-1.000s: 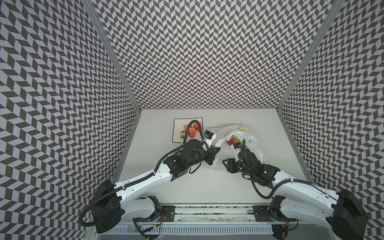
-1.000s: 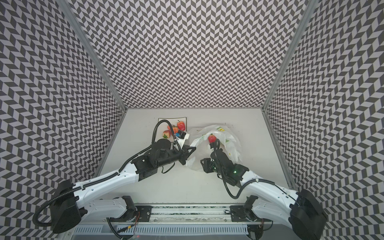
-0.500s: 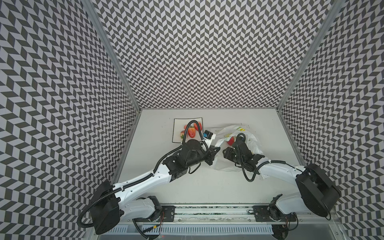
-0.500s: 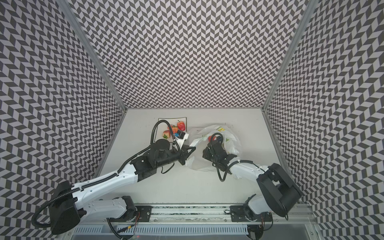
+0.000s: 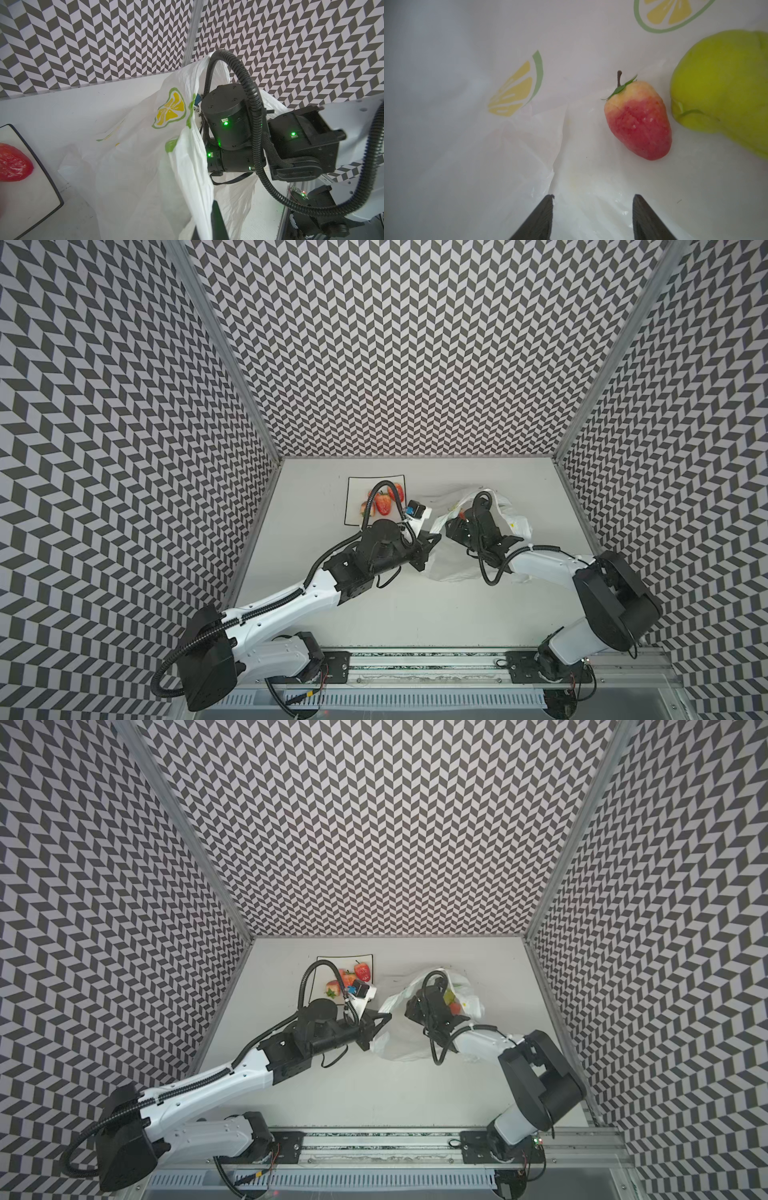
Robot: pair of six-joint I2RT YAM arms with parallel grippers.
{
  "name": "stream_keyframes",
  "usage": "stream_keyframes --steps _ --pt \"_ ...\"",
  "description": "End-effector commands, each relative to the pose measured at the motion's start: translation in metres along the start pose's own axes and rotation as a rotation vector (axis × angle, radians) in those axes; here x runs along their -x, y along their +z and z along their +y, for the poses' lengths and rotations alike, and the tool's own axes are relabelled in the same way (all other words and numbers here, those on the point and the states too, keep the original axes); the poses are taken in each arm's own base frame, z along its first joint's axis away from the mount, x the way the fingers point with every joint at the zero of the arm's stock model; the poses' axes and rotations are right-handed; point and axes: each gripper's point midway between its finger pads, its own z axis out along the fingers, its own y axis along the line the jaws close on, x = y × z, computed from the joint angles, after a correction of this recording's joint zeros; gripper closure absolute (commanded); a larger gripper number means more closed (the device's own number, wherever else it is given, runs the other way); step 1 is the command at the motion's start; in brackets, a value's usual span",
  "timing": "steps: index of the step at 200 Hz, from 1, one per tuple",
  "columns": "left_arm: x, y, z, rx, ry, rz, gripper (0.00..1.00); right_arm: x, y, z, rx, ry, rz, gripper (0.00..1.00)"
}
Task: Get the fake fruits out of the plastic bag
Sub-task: 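Lower the open right gripper into the bag toward the remaining fruits, then close the right gripper on the yellow pear with green leaves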
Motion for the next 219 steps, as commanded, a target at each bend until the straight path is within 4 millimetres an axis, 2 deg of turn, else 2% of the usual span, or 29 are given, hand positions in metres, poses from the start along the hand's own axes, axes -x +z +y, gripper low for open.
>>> stream_keyframes --steps 1,41,97,135,219 --pt "0.01 -0.003 -0.008 -0.03 0.01 -0.038 1.0 0.027 0.003 0.01 0.035 0.013 -0.099 0.39" --pt "0.012 -0.001 -0.008 -0.032 0.015 -0.039 1.0 0.045 0.009 0.011 0.037 0.057 -0.141 0.38" --pt "0.019 0.003 -0.014 -0.051 0.034 -0.047 1.0 0.057 0.027 -0.002 -0.034 0.075 -0.197 0.33" --pt "0.023 0.003 -0.015 -0.054 0.046 -0.054 1.0 0.062 0.044 -0.002 -0.082 -0.052 -0.201 0.28" --pt "0.024 -0.001 -0.012 -0.032 0.05 -0.063 1.0 0.062 0.068 -0.031 -0.285 -0.313 -0.176 0.23"
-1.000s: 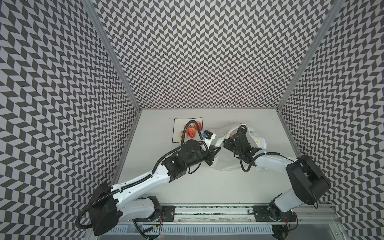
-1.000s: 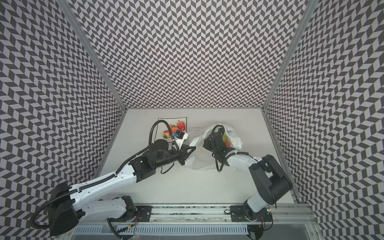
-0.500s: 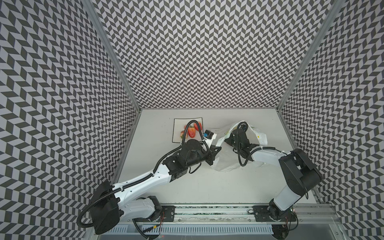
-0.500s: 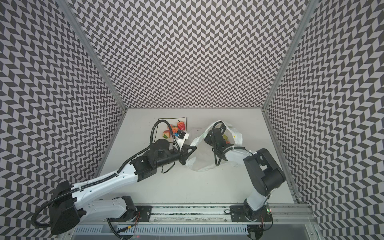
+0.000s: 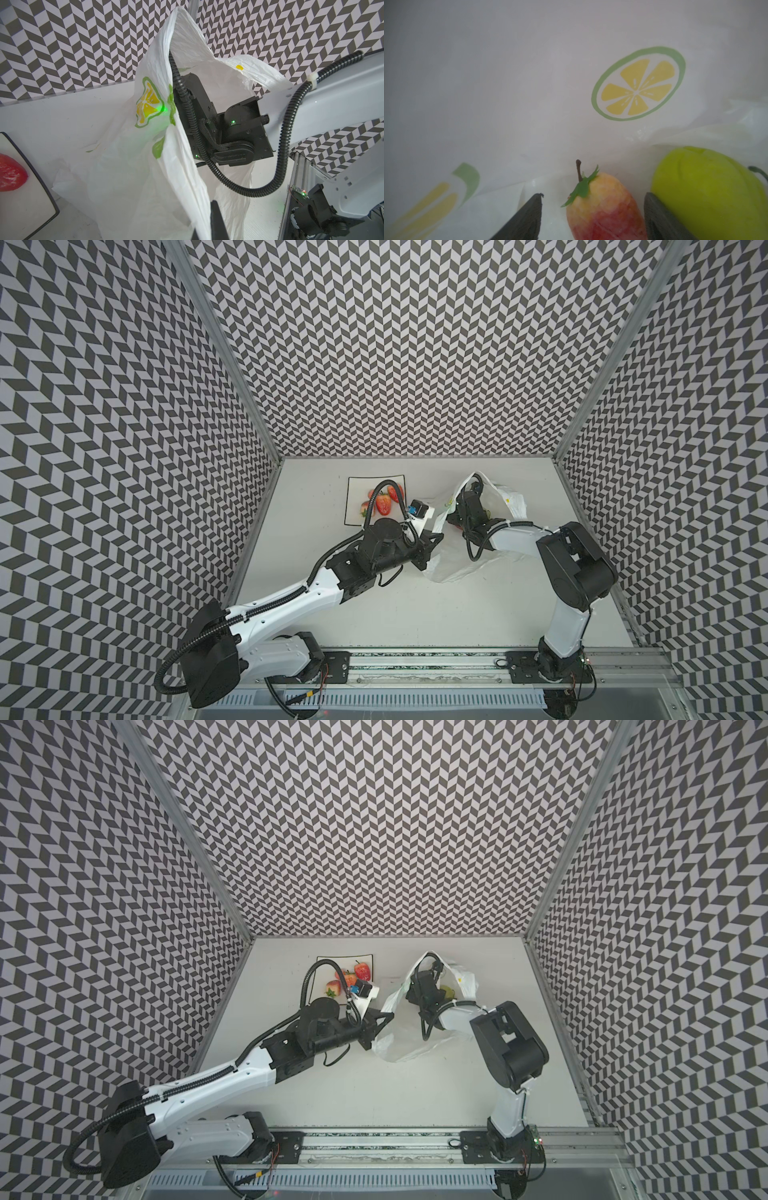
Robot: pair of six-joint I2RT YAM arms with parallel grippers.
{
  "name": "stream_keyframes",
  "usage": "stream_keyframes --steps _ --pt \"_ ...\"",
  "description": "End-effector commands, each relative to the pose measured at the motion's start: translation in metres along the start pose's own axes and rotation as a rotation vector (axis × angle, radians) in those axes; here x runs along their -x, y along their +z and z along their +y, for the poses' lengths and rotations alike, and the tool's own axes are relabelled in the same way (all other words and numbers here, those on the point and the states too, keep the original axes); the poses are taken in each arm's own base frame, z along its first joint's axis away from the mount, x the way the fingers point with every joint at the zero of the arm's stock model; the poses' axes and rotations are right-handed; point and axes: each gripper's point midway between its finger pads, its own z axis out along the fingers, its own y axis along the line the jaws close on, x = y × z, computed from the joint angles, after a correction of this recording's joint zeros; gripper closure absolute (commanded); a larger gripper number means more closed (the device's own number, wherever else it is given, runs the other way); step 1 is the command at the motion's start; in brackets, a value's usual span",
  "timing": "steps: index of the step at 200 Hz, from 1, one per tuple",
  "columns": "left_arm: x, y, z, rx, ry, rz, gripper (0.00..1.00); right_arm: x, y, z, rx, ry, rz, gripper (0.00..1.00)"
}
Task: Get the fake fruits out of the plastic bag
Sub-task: 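Close the right gripper on the yellow pear with green leaves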
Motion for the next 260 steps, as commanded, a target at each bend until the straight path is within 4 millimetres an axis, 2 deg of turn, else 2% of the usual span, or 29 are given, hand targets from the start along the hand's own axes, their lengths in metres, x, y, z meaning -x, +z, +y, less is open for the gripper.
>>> stream_keyframes --steps 1,54,82,113,149,194,219,260 --pt "0.023 -0.006 -0.008 -0.015 0.022 -0.061 1.0 0.004 0.009 -0.009 -0.068 -0.101 -0.019 0.23" --pt "0.026 -0.007 -0.007 -0.005 0.026 -0.069 1.0 -0.011 0.029 -0.003 -0.066 -0.196 0.05 0.23" --pt "0.027 -0.007 -0.007 -0.002 0.029 -0.071 1.0 -0.017 0.035 -0.003 -0.068 -0.198 0.072 0.27" --pt "0.028 -0.008 -0.006 0.007 0.031 -0.074 1.0 -0.017 0.036 -0.004 -0.072 -0.196 0.073 0.36" --pt "0.031 -0.01 -0.004 0.021 0.028 -0.085 1.0 -0.017 0.032 -0.004 -0.067 -0.202 0.077 0.54" --pt "0.034 -0.01 0.001 0.044 0.016 -0.101 1.0 -0.007 0.002 0.006 0.032 -0.196 0.065 0.63" --pt "0.036 -0.009 0.003 0.053 -0.002 -0.115 1.0 -0.015 -0.024 0.015 0.138 -0.196 0.094 0.63" --pt "0.04 -0.006 0.007 0.063 -0.015 -0.127 1.0 -0.042 -0.068 0.025 0.303 -0.2 0.176 0.64"
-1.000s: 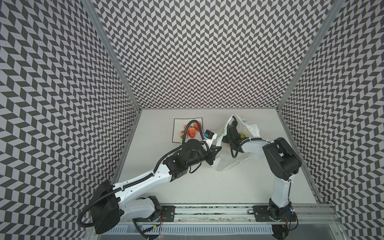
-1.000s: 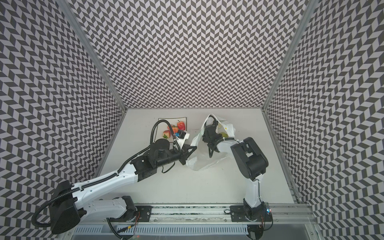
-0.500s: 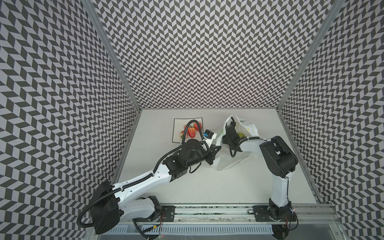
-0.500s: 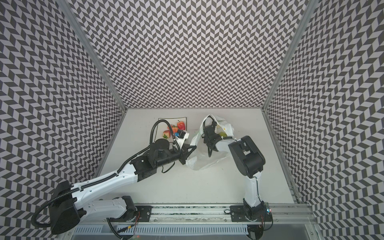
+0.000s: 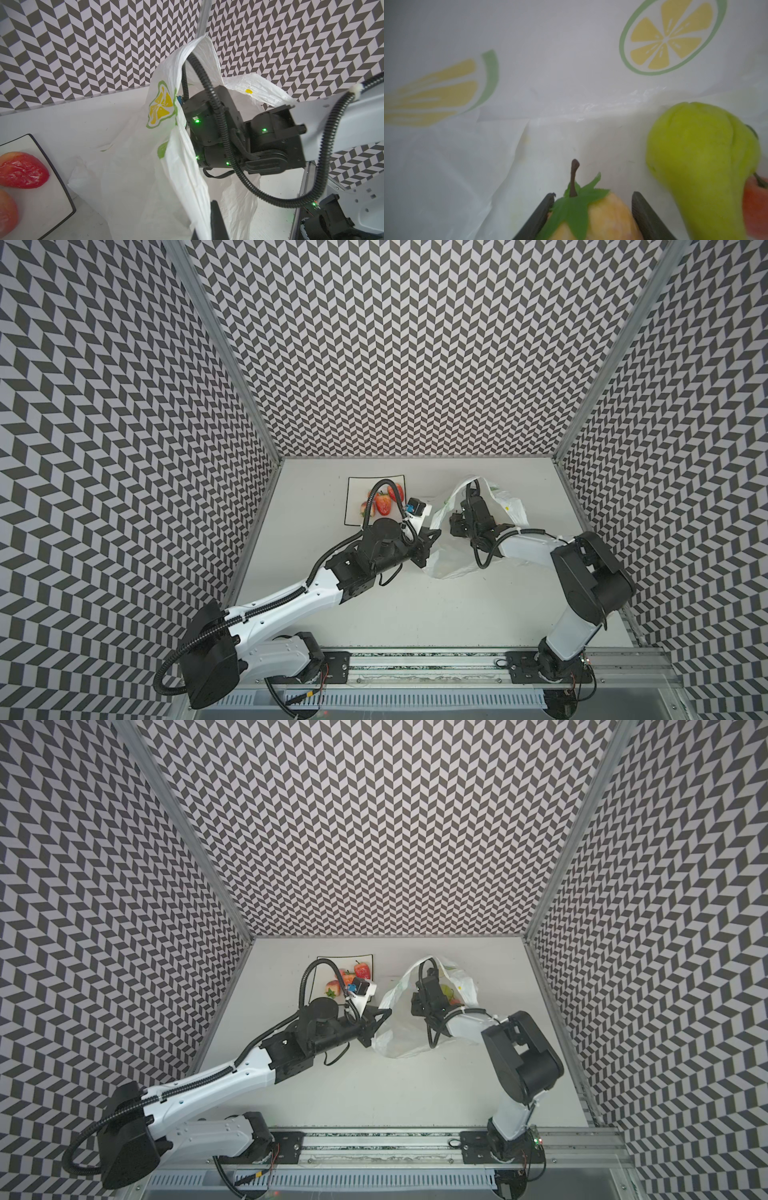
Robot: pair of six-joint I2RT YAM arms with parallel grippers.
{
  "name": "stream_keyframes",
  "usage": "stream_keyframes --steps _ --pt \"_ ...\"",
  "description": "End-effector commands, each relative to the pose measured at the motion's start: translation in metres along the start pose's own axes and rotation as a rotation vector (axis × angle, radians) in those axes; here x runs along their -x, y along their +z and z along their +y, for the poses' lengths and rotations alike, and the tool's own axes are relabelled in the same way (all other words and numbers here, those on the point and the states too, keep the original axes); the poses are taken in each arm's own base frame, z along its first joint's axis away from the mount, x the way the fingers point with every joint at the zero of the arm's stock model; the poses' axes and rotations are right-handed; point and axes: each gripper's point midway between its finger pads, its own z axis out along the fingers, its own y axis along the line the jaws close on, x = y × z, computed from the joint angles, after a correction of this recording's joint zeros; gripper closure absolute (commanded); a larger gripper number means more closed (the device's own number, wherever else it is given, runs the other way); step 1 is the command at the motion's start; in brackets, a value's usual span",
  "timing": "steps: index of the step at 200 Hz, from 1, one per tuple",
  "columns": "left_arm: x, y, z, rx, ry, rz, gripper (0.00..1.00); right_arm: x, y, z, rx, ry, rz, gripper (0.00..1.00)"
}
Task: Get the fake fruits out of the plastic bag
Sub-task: 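Close the right gripper on the yellow pear with green leaves, then lift the pear out and carry it toward the plate while the left releases the bag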
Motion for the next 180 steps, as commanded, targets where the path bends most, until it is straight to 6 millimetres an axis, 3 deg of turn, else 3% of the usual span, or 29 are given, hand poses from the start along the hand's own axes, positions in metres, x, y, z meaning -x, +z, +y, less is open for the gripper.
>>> stream_keyframes --steps 1,40,82,144,180 --pt "0.031 -0.004 -0.004 -0.004 -0.011 -0.086 1.0 -0.009 -0.022 0.027 0.159 -0.017 0.019 0.64" --pt "0.032 0.001 -0.001 0.003 -0.009 -0.083 1.0 -0.031 -0.064 0.049 0.31 -0.047 0.074 0.65" --pt "0.032 0.007 0.006 0.025 -0.024 -0.071 1.0 -0.042 -0.107 0.05 0.394 -0.049 0.083 0.65" --pt "0.029 0.013 0.012 0.048 -0.041 -0.054 1.0 -0.025 -0.171 0.047 0.459 -0.03 -0.012 0.65" --pt "0.025 0.014 0.012 0.039 -0.049 -0.043 1.0 0.004 -0.215 0.054 0.526 -0.039 -0.139 0.65"
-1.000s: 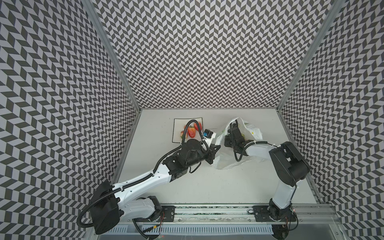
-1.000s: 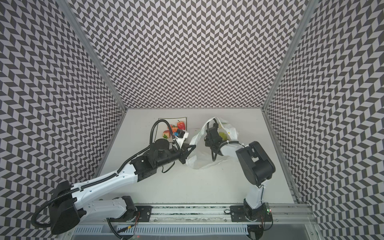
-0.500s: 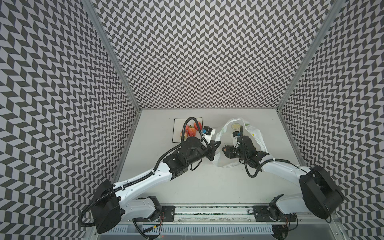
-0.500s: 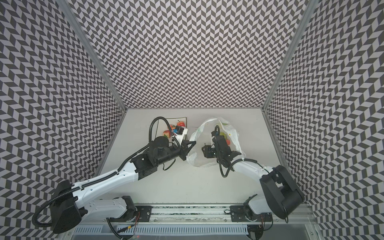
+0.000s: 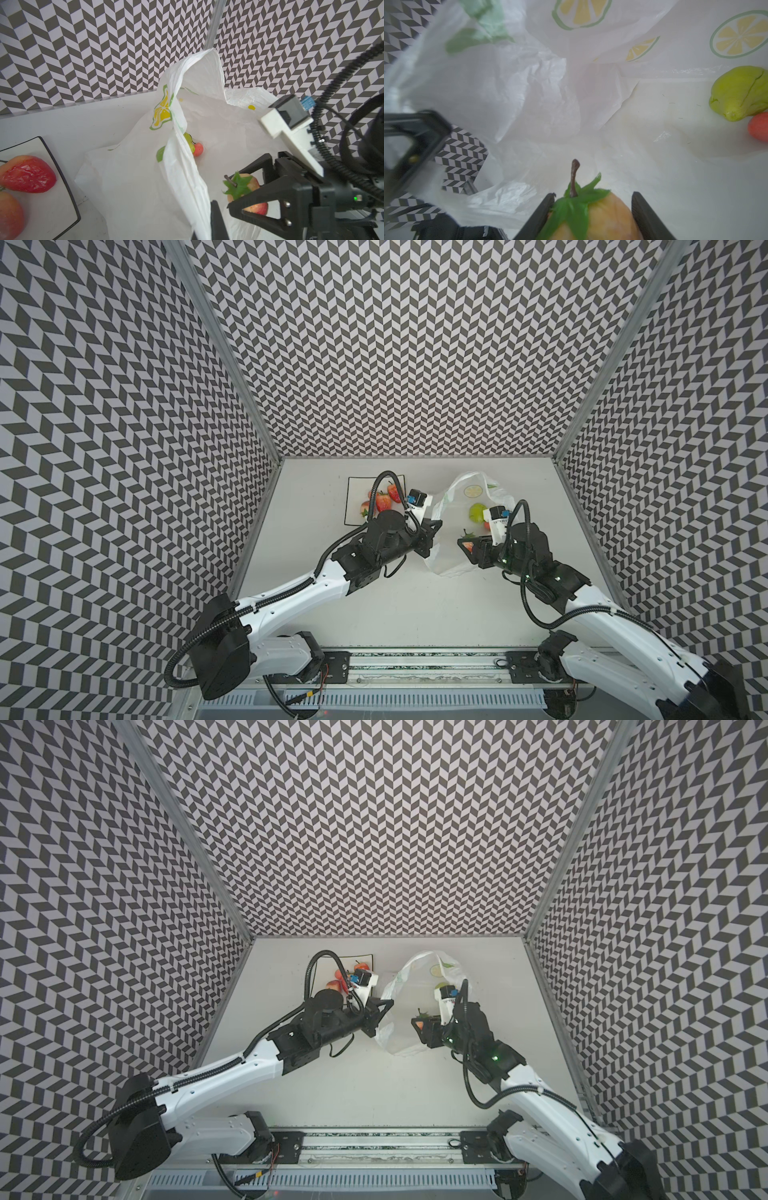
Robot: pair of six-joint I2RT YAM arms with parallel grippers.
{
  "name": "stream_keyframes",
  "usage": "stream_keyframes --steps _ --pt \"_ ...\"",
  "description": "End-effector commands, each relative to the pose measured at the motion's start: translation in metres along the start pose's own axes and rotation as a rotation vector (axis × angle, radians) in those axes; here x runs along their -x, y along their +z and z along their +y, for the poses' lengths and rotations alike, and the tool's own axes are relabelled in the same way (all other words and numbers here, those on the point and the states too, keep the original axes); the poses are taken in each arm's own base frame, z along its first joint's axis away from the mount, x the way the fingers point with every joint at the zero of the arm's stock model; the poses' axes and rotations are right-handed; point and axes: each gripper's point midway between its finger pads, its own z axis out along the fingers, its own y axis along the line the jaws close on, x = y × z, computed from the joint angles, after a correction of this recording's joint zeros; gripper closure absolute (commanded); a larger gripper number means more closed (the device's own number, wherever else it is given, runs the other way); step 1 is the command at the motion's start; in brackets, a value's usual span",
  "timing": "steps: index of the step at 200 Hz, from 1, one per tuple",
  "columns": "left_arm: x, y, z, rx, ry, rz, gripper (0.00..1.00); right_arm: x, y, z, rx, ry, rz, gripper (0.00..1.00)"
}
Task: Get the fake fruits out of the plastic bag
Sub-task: 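Lift the pear out and carry it toward the plate while the left releases the bag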
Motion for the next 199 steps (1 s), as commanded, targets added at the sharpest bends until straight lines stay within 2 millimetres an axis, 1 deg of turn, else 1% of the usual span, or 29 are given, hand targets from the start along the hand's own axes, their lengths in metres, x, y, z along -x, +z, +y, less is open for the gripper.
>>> stream_keyframes --steps 1,8,16,43,69,86,99,104,112,120,130,156,173,179,183,187,199 --pt "0.012 -0.001 -0.001 -0.002 -0.019 -0.027 1.0 0.023 -0.022 0.02 0.054 -0.029 -0.076 0.65" --pt "0.01 -0.001 -0.002 -0.008 -0.021 -0.022 1.0 0.031 -0.029 0.026 0.067 -0.04 -0.107 0.64" --pt "0.008 -0.001 -0.003 -0.015 -0.023 -0.018 0.97 0.041 -0.037 0.033 0.088 -0.056 -0.145 0.65" --pt "0.007 -0.006 -0.006 -0.032 -0.029 -0.017 0.81 0.074 -0.065 0.057 0.141 -0.116 -0.254 0.65" --pt "0.009 -0.014 -0.008 -0.049 -0.027 -0.037 0.62 0.106 -0.088 0.081 0.179 -0.184 -0.338 0.64" --pt "0.012 -0.021 -0.015 -0.082 -0.012 -0.054 0.45 0.129 -0.101 0.098 0.207 -0.226 -0.394 0.64" --pt "0.013 -0.029 -0.018 -0.103 0.003 -0.068 0.32 0.144 -0.107 0.11 0.232 -0.259 -0.429 0.64" --pt "0.013 -0.032 -0.019 -0.105 0.011 -0.072 0.26 0.149 -0.106 0.115 0.246 -0.269 -0.432 0.64" --pt "0.014 -0.037 -0.019 -0.107 0.026 -0.082 0.19 0.158 -0.105 0.125 0.274 -0.288 -0.439 0.64" --pt "0.016 -0.043 -0.019 -0.104 0.045 -0.093 0.13 0.167 -0.103 0.133 0.297 -0.302 -0.446 0.64" --pt "0.019 -0.051 -0.019 -0.1 0.068 -0.11 0.09 0.178 -0.097 0.144 0.327 -0.317 -0.449 0.64" --pt "0.03 -0.076 -0.021 -0.105 0.119 -0.16 0.06 0.201 -0.074 0.173 0.389 -0.352 -0.464 0.64" --pt "0.031 -0.089 -0.022 -0.116 0.146 -0.178 0.05 0.213 -0.054 0.195 0.431 -0.363 -0.483 0.64" --pt "0.031 -0.094 -0.024 -0.128 0.159 -0.181 0.05 0.216 -0.042 0.2 0.438 -0.356 -0.477 0.64" --pt "0.03 -0.096 -0.026 -0.135 0.166 -0.18 0.05 0.22 -0.039 0.206 0.449 -0.354 -0.482 0.64" --pt "0.028 -0.098 -0.026 -0.138 0.17 -0.176 0.05 0.221 -0.029 0.208 0.449 -0.344 -0.472 0.64" --pt "0.027 -0.104 -0.026 -0.14 0.177 -0.171 0.05 0.229 -0.006 0.214 0.436 -0.304 -0.462 0.64"
